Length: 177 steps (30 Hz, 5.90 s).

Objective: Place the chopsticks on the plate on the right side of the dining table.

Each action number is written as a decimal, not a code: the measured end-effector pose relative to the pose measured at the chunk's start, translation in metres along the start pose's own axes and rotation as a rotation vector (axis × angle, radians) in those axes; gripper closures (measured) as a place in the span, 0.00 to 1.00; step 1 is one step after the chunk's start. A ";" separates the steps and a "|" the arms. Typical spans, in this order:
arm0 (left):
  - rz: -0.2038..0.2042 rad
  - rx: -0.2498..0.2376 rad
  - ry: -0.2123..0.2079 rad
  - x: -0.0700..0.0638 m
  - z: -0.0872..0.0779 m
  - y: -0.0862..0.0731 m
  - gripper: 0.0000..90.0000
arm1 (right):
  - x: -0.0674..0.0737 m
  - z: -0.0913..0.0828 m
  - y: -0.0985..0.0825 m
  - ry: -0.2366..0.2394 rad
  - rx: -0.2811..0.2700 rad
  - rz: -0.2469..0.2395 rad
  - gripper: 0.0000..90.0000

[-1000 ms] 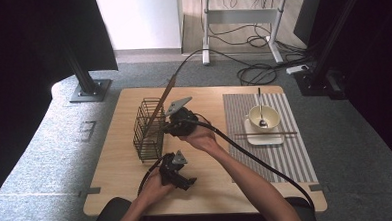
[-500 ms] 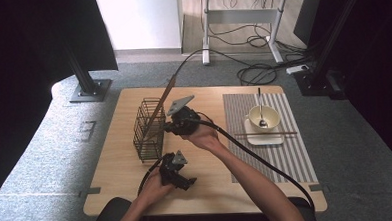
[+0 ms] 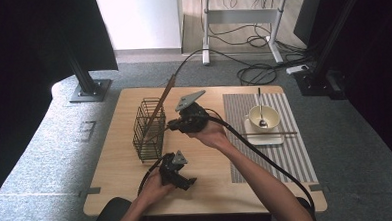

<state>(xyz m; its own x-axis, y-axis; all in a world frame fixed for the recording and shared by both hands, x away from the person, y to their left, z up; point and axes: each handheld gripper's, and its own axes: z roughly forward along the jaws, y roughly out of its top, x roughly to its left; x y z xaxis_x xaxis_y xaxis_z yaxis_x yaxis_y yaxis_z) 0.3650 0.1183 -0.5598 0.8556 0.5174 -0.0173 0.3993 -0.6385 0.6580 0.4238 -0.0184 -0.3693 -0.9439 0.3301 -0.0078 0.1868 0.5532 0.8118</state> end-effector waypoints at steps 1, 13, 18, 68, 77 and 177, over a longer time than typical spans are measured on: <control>0.000 0.000 0.000 0.000 0.000 0.000 0.00 | 0.000 -0.003 0.000 0.004 -0.005 0.004 0.92; 0.003 0.002 -0.001 0.000 0.000 0.000 0.00 | 0.000 -0.041 0.001 0.024 -0.048 0.029 0.92; 0.002 0.001 -0.001 0.000 0.000 0.000 0.00 | 0.000 -0.058 0.001 0.023 -0.063 0.035 0.92; 0.032 -0.060 -0.084 0.002 -0.032 0.022 0.00 | 0.011 -0.177 -0.076 -0.113 -0.080 0.097 0.92; 0.065 -0.105 -0.098 -0.001 -0.046 0.030 0.03 | 0.021 -0.170 -0.084 -0.082 -0.062 0.080 0.92; 0.220 -0.095 -0.196 -0.004 -0.050 0.028 0.94 | -0.002 -0.072 -0.135 -0.314 0.138 0.170 0.19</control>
<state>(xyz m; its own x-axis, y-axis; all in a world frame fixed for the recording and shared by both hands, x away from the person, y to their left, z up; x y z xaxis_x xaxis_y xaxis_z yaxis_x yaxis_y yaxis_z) 0.3559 0.1267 -0.5041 0.9691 0.2465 -0.0053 0.1724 -0.6620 0.7294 0.3806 -0.1491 -0.4372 -0.7709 0.6324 -0.0758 0.3884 0.5610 0.7310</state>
